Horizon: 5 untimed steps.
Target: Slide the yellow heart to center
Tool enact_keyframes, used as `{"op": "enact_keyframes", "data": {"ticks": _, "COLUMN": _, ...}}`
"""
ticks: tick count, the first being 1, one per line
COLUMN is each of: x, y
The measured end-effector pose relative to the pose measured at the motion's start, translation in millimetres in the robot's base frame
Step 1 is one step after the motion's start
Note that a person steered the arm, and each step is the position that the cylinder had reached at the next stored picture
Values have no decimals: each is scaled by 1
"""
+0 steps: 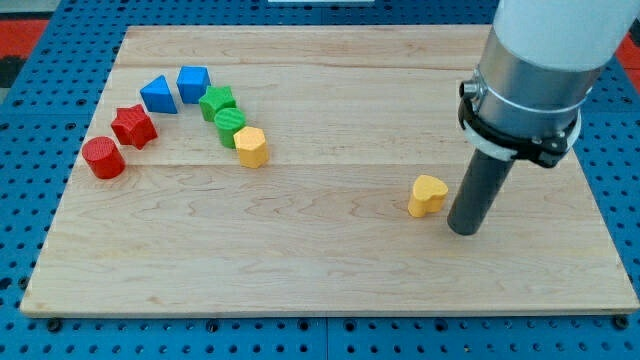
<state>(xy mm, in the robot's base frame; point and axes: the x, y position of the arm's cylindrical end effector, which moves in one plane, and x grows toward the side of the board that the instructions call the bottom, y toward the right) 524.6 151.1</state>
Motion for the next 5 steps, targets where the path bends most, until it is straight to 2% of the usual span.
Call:
{"op": "enact_keyframes", "data": {"ticks": 1, "x": -13, "y": -3}}
{"op": "enact_keyframes", "data": {"ticks": 3, "x": -32, "y": -77}}
{"op": "enact_keyframes", "data": {"ticks": 4, "x": -42, "y": -76}}
{"op": "enact_keyframes", "data": {"ticks": 5, "x": -64, "y": -16}}
